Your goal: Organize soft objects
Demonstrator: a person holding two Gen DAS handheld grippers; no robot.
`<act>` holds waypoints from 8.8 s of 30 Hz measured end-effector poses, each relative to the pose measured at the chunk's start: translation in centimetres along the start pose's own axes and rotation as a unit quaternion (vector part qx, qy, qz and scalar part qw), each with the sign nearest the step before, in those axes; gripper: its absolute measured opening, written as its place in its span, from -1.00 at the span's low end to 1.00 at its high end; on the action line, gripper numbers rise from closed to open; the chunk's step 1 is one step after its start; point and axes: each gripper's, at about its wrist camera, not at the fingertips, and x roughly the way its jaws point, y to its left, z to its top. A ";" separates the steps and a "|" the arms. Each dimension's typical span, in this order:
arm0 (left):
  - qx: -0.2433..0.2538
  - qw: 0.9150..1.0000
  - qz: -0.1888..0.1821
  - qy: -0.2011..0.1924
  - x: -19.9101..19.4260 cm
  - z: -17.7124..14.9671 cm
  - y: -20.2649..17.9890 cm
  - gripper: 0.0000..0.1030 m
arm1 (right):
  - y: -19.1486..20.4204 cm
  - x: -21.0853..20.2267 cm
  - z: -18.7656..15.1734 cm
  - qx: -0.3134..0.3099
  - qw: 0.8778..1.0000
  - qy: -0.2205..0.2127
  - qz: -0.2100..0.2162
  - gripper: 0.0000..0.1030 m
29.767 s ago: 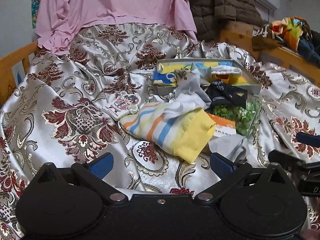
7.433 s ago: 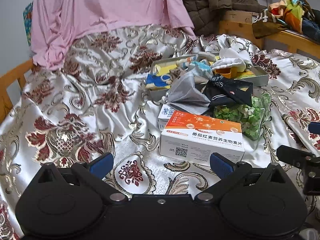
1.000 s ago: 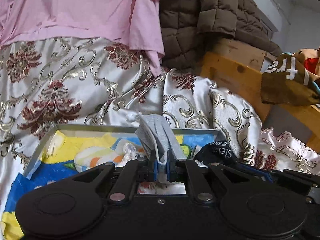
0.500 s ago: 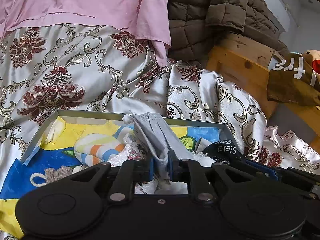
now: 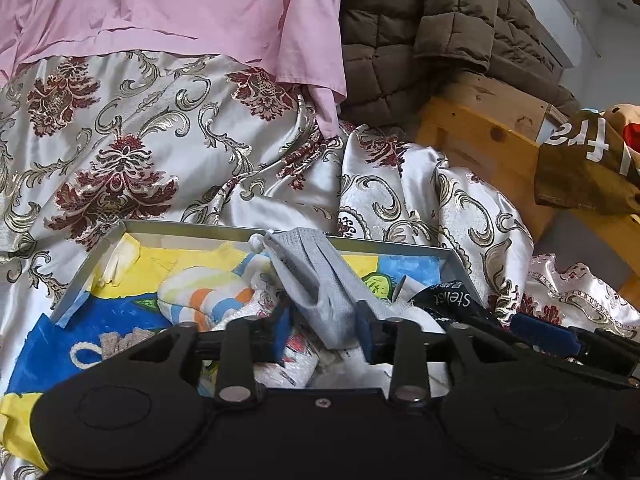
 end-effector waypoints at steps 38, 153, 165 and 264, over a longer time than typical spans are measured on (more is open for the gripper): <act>-0.041 0.994 0.054 -0.082 -13.5 -1.1 2.3 0.86 | 2.6 -10.7 2.0 -0.009 0.998 -0.052 -0.031 0.99; -0.024 0.985 0.116 -0.124 -35.6 -19.3 8.8 0.98 | 10.8 -30.2 -14.1 0.011 0.996 -0.074 -0.044 1.00; -0.001 0.987 0.127 -0.099 -35.0 -22.0 8.7 0.98 | 10.9 -29.9 -17.0 -0.002 0.997 -0.064 -0.054 1.00; 0.009 0.988 0.135 -0.078 -34.2 -25.1 9.2 0.98 | 11.8 -28.1 -20.6 -0.022 0.999 -0.027 -0.039 1.00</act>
